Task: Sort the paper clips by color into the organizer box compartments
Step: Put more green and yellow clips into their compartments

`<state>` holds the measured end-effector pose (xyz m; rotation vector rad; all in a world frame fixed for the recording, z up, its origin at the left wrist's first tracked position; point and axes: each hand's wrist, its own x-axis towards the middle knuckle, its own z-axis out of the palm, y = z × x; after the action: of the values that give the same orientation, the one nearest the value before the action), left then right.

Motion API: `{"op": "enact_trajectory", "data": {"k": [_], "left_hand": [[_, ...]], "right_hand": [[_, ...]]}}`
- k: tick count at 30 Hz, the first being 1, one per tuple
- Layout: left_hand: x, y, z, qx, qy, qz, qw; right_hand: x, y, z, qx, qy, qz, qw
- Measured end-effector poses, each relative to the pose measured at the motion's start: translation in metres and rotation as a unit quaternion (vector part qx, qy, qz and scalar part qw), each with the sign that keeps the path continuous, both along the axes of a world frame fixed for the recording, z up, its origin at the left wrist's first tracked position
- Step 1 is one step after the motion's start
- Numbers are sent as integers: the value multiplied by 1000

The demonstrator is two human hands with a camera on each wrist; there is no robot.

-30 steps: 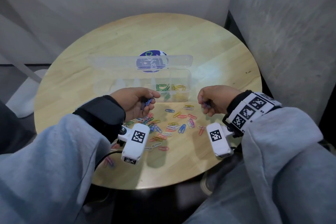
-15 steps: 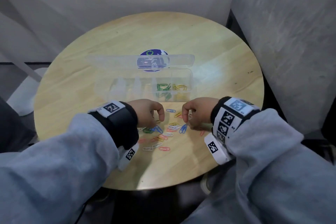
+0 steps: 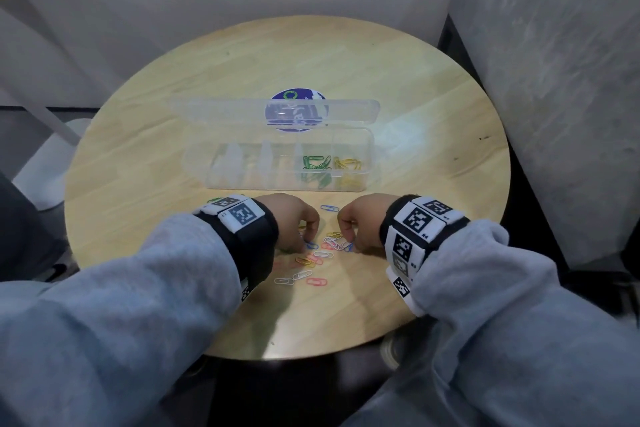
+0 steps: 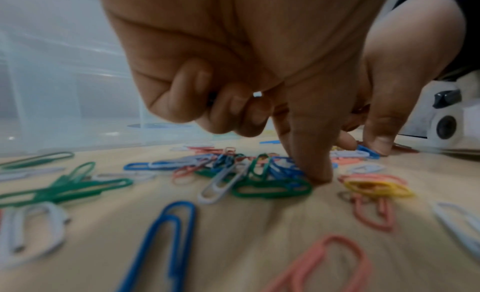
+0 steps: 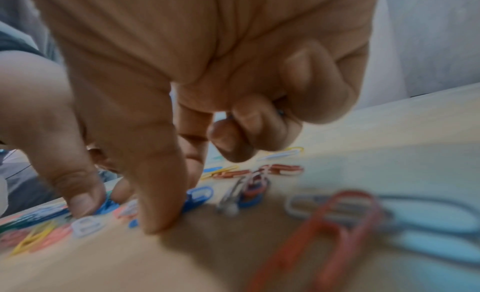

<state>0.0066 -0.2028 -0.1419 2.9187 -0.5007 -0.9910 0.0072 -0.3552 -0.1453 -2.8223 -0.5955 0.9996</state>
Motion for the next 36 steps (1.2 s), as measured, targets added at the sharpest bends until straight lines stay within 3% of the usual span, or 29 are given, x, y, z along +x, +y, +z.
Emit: {"op": "enact_trajectory", "data": {"k": [6, 11, 17, 20, 23, 27, 31, 36], "left_hand": [[3, 3, -6, -10, 15, 14, 1000], [1, 5, -5, -31, 18, 37, 999], [0, 16, 3, -134, 28, 135, 981], [2, 21, 11, -231, 57, 194, 952], [5, 23, 14, -334, 103, 258, 901], [8, 22, 14, -402, 120, 334, 844], [8, 15, 15, -430, 150, 383, 804], [8, 9, 15, -460, 191, 425, 756]], "right_hand": [[0, -4, 0, 31, -14, -20, 999], [0, -4, -1, -7, -10, -17, 1000], [1, 0, 2, -23, 0, -12, 1000], [-1, 3, 4, -17, 0, 3, 1000], [-1, 6, 2, -39, 7, 2, 999], [-3, 7, 1, -53, 17, -8, 998], [-1, -5, 7, 22, 42, -55, 997], [3, -31, 25, 158, 60, -145, 975]]}}
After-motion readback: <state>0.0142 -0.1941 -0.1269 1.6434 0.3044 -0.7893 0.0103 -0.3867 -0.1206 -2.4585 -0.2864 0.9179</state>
